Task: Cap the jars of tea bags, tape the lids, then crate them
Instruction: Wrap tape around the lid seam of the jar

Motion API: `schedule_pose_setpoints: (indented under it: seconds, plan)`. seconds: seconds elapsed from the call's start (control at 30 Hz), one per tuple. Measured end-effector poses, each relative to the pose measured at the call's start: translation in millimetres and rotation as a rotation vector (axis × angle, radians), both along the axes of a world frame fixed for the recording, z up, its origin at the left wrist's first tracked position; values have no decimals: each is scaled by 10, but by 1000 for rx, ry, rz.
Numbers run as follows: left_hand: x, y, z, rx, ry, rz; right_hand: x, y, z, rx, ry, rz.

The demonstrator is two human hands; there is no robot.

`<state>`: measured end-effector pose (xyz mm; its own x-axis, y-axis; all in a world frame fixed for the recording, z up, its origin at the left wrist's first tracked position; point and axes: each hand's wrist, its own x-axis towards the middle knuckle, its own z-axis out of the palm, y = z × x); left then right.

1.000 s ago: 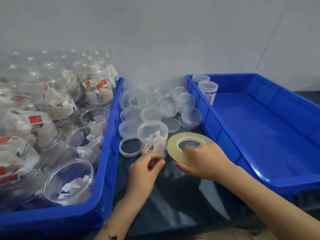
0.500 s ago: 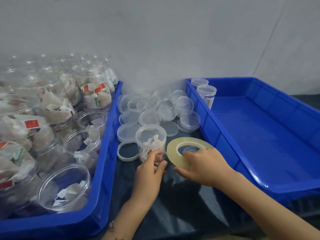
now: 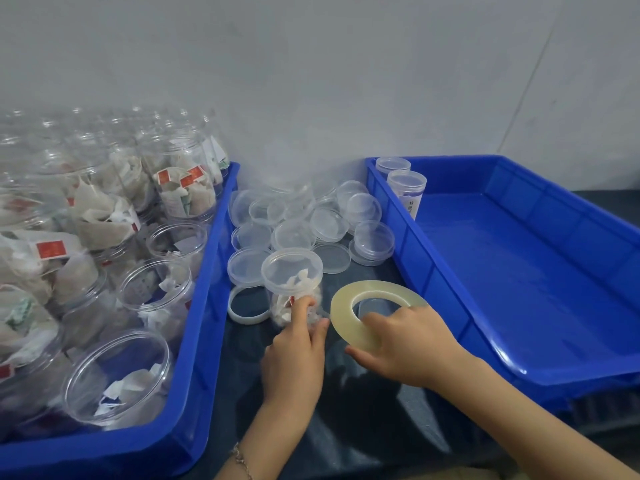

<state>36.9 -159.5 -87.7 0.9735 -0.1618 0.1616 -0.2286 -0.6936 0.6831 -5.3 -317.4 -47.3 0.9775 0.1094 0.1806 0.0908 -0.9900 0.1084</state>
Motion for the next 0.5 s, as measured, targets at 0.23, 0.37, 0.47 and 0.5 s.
schedule_pose_setpoints:
  seconds: [0.23,0.37,0.47,0.5]
  plan:
    - [46,55,-11,-188,-43,-124,-104,-80,-21,40,26,-6]
    - [63,89,-10,-180,-90,-100,-77,-101,-26,-3,28,-24]
    - [74,125,40,13,-99,-142,-31,-107,-7,-34,2,-48]
    - [73,129,63,126,-98,-170,-4,-103,3,-52,-3,-60]
